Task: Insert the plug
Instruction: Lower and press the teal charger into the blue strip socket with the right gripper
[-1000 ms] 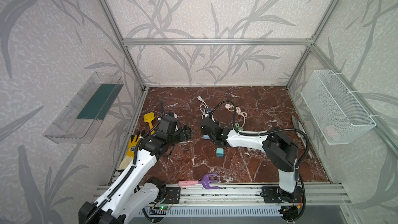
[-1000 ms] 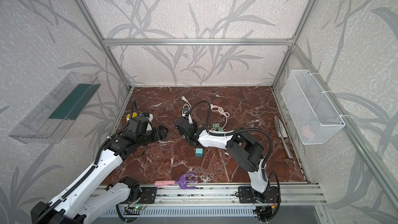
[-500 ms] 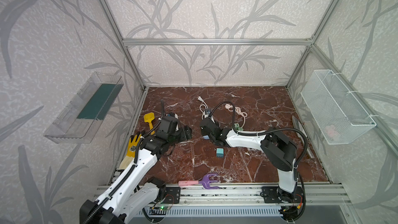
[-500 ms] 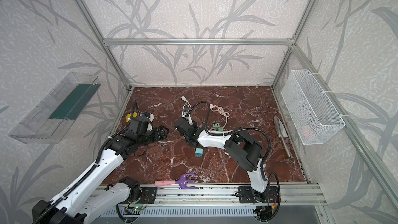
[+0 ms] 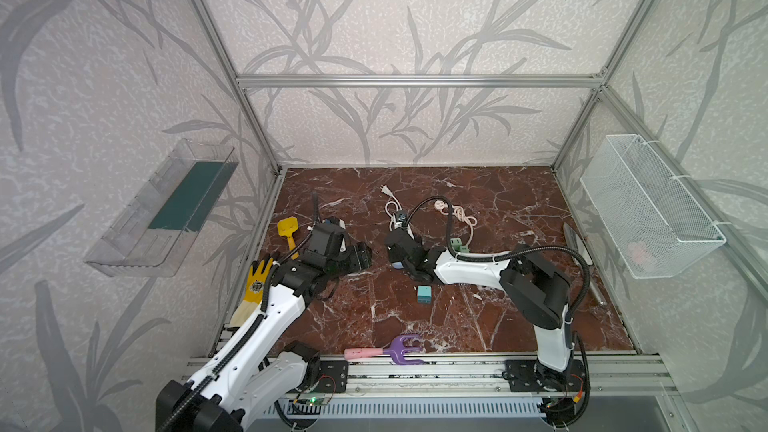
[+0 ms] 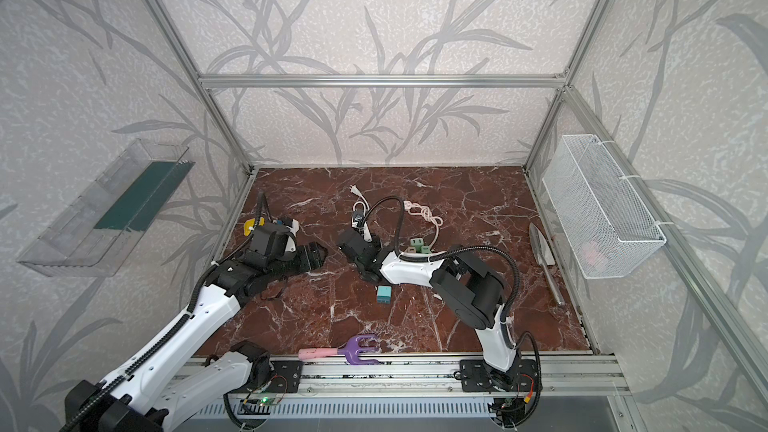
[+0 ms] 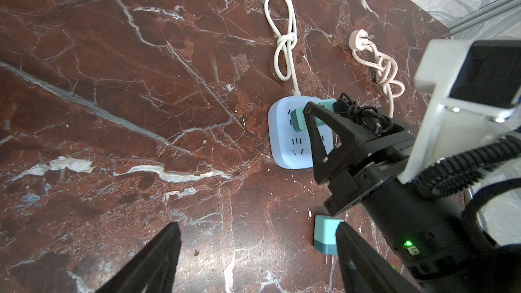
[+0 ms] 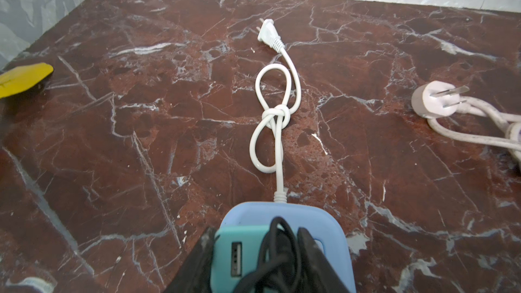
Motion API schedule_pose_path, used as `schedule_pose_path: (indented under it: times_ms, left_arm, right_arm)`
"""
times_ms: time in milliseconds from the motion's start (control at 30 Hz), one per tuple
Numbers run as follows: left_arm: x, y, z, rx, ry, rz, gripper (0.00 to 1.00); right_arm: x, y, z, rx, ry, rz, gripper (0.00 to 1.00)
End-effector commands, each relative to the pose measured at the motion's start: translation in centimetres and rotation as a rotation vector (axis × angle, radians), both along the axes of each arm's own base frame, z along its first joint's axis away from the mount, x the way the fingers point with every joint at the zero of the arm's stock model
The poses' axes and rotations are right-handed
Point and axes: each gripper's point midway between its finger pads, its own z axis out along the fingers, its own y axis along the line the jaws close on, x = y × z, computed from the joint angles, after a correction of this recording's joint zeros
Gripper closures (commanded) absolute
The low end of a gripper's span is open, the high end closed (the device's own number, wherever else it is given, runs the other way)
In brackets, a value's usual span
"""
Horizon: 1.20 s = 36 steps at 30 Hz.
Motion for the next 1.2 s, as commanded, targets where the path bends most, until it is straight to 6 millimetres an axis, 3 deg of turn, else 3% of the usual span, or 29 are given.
schedule_pose_path:
  times_ms: [0,467,1000,1033,1167]
  left_arm:
    - [0.1,0.2,-0.4,-0.004,0.002,0.015,0.15]
    - [0.1,0.2,-0.4,-0.005,-0.002,0.018,0.15]
    - [0.2,0.3,-0.5,-0.005,0.002,0.024,0.16]
    - [0.2,0.2,-0.5,-0.004,0.003,0.024,0.16]
    - [0.1,0.3,-0.5,-0.001,0.008,0.023,0.17]
  right_arm:
    - [0.3,0.5,0.0,-0.003,-0.017,-0.01,1.0]
    - [-0.7,0.5,-0.8,-0.043,-0.041,0.006,1.0]
    - [-0.8,-1.2,-2.1,-0.028,-0.027,-0.083,1.0]
    - [-1.9,-0.3,-2.2,-0.025,-0.023,-0.062,1.0]
    - [-2.1,-0.3,-2.9,-0.012,0.005,-0.083,1.0]
